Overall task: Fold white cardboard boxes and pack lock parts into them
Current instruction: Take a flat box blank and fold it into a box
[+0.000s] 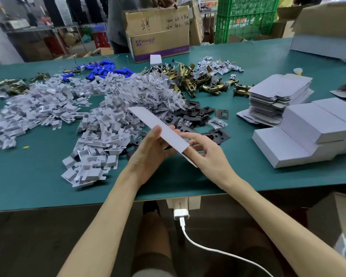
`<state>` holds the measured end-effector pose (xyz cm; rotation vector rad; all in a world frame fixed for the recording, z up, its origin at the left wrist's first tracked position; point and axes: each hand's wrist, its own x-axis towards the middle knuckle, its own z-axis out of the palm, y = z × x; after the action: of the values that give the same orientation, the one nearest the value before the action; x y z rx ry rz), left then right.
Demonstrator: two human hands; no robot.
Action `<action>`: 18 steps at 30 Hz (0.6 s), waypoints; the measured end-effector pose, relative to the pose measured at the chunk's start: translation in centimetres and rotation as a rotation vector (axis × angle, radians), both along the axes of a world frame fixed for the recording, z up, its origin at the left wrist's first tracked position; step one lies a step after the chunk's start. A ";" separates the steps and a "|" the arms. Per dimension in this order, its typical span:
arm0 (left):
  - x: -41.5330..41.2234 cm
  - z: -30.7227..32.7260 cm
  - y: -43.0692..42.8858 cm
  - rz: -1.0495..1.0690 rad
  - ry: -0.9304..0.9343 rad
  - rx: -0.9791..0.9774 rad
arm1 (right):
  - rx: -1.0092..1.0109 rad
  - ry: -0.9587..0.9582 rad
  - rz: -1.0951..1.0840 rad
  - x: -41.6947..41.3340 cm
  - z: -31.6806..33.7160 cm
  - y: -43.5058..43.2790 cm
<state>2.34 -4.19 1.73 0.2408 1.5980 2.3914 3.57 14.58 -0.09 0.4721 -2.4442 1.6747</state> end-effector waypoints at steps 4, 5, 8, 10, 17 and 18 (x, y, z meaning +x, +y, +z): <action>0.5 0.4 0.6 -0.033 0.001 -0.044 | 0.186 0.103 0.004 0.7 -0.5 -0.6; 0.7 0.4 0.7 -0.035 0.009 -0.051 | 0.213 0.124 -0.005 0.8 -0.5 -0.7; 0.8 0.5 0.8 -0.030 0.034 -0.082 | 0.319 0.206 -0.049 1.2 -0.2 -0.9; 0.9 0.6 0.8 -0.020 0.033 -0.109 | 0.408 0.220 -0.069 1.3 0.0 -0.9; 0.1 -0.3 1.0 0.086 -0.071 -0.158 | 0.272 0.132 -0.116 1.1 -0.1 -0.5; -0.1 -0.6 0.8 0.107 -0.088 -0.145 | 0.236 0.124 -0.117 1.0 -0.1 -0.4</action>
<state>2.20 -3.34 1.16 0.0226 1.7749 2.3131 4.52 14.18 -0.22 0.4370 -2.5351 1.2799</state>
